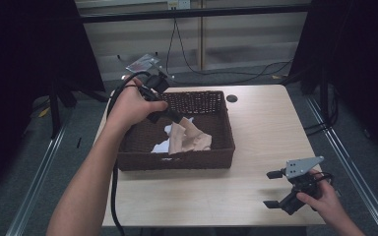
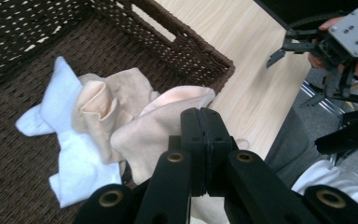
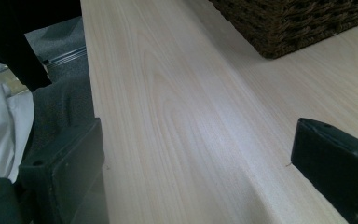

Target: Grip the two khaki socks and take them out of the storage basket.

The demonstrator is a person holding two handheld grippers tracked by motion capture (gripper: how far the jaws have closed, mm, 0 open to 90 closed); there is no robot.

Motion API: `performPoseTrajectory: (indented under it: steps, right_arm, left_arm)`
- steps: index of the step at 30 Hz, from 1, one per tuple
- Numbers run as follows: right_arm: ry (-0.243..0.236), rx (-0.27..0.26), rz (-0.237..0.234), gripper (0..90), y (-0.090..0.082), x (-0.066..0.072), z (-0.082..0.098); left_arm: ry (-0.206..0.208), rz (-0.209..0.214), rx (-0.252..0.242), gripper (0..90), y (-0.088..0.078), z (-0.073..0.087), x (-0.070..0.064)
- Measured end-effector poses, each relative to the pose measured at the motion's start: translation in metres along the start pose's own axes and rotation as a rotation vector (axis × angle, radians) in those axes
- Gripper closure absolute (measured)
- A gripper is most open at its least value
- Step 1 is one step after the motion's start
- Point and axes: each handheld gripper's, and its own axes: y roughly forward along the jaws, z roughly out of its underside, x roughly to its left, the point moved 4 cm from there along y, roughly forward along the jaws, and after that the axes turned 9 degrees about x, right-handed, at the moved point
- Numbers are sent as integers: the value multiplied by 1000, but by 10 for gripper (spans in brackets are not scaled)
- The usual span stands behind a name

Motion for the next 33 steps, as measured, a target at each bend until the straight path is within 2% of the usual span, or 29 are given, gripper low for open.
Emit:
performPoseTrajectory:
  steps: [11, 16, 21, 22, 24, 27, 28, 29, 30, 33]
  right_arm:
    - [-5, 4, 1, 23, 1, 0, 0]
    - [-3, 7, 1, 23, 1, 0, 0]
    - [-7, 6, 0, 23, 1, 0, 0]
    - [-9, 9, 4, 23, 1, 0, 0]
    - [-5, 7, 0, 23, 2, 0, 0]
    - [-4, 7, -1, 23, 2, 0, 0]
    - [-3, 7, -1, 23, 2, 0, 0]
    - [-4, 8, -1, 23, 2, 0, 0]
    - [-3, 7, -2, 23, 2, 0, 0]
    - [-7, 10, 0, 23, 2, 0, 0]
  left_arm:
    - [57, 19, 15, 897, 7, 2, -12]
    - [86, 45, 10, 897, 14, 2, -21]
    - [115, 59, 26, 897, 21, 3, -28]
    - [133, 60, 42, 897, 23, 4, -30]
    - [128, 71, 24, 897, 26, 4, -33]
    - [140, 79, 27, 897, 30, 4, -37]
    - [157, 82, 34, 897, 31, 4, -37]
    - [136, 84, 27, 897, 33, 4, -39]
    - [155, 89, 26, 897, 35, 5, -41]
    - [157, 97, 27, 896, 36, 5, -43]
